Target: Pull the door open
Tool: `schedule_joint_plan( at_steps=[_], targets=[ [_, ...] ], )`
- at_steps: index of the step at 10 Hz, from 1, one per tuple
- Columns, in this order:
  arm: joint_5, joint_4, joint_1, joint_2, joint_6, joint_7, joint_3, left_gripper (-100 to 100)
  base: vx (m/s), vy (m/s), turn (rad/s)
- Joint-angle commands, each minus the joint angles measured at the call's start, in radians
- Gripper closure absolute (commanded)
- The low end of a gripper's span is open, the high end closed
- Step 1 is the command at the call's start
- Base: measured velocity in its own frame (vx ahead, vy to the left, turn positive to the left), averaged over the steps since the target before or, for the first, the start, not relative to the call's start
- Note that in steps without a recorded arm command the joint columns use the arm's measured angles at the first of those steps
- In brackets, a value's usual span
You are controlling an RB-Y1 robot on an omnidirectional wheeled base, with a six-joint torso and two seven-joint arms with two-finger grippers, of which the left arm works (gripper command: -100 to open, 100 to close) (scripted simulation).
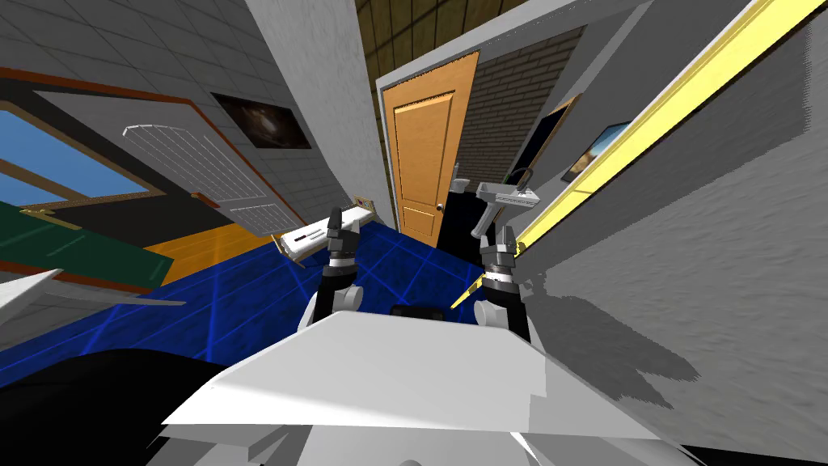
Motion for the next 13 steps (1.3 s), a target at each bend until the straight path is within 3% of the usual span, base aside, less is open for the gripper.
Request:
schedule_joint_plan(
  at_steps=[1, 13],
  targets=[
    [-0.004, 0.030, -0.007, 0.009, -0.007, -0.031, 0.001, -100, 0.090, -0.007, -0.120],
    [-0.033, 0.239, -0.058, 0.050, -0.059, -0.249, 0.005, -100, 0.113, 0.019, -0.079]
  ],
)
